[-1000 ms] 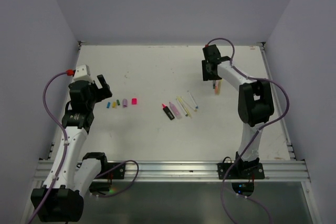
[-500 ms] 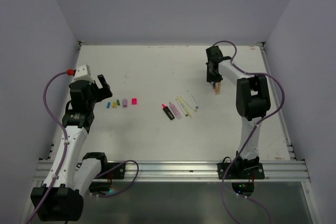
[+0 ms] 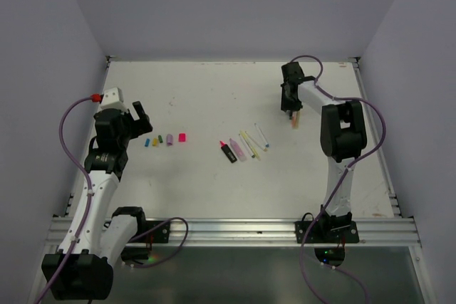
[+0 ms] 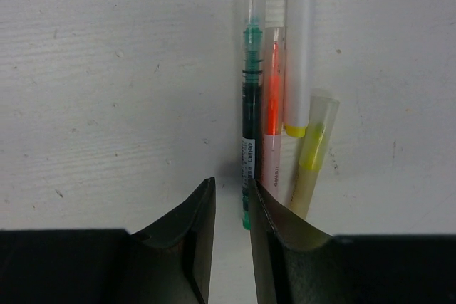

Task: Open the pen caps

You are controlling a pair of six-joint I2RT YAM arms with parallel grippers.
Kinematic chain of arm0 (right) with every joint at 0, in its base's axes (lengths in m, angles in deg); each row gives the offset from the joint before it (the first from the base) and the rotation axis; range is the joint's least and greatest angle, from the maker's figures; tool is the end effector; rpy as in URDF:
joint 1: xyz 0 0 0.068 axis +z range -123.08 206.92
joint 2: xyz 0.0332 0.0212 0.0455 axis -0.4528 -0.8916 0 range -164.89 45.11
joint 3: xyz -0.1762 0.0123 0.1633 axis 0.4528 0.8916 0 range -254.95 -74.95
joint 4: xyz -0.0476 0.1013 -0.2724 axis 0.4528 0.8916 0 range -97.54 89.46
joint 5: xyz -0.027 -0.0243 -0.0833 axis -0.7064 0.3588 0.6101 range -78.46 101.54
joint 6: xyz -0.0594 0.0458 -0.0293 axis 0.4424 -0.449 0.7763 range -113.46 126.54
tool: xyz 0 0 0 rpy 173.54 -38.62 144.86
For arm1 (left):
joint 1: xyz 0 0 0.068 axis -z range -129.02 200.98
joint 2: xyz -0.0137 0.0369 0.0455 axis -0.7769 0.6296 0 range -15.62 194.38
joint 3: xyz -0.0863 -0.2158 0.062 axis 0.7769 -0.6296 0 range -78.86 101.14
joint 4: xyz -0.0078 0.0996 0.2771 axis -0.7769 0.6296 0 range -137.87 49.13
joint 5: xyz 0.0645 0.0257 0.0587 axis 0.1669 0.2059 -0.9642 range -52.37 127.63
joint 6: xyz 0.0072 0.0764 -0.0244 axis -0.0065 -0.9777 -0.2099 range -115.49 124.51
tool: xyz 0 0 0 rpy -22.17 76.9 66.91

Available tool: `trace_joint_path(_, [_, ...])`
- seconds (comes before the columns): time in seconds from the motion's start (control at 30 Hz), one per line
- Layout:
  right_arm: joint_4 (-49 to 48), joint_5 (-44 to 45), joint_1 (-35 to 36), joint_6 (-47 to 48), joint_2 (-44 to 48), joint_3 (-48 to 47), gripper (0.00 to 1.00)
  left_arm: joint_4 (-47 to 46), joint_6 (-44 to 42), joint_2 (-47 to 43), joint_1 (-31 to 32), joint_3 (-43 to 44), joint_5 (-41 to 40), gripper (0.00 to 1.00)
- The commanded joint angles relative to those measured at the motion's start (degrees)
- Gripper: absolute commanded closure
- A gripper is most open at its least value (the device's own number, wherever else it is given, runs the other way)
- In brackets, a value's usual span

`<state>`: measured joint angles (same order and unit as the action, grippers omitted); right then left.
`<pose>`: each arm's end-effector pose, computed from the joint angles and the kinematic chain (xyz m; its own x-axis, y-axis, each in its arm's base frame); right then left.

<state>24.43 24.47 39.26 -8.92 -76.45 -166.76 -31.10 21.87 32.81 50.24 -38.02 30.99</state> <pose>0.4729 0.0875 0.0982 -0.8570 0.0786 -0.5092 0.1285 0.9897 -0.0636 0.2829 0.0116 0.2495 -0.3584 -0.3011 -0.8837 -0.2357 0.9451 -0.2264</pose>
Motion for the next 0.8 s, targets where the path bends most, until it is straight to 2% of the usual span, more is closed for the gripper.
trace_joint_path(0.0, [-1.99, -0.63, -0.21, 0.08, 2.11, -0.04, 0.71, -3.33, -0.93, 0.09, 0.12, -0.06, 0.31, 0.06])
trace_joint_path(0.57, [-4.1, 2.71, -0.12, 1.22, 4.14, 0.4, 0.71, -3.41, -1.02, 0.27, 0.12, -0.06, 0.66, 0.06])
trace_joint_path(0.77, [-3.93, 0.87, -0.3, 1.49, 1.42, -1.17, 0.71, -3.42, -1.02, 0.35, 0.12, -0.15, 1.01, 0.07])
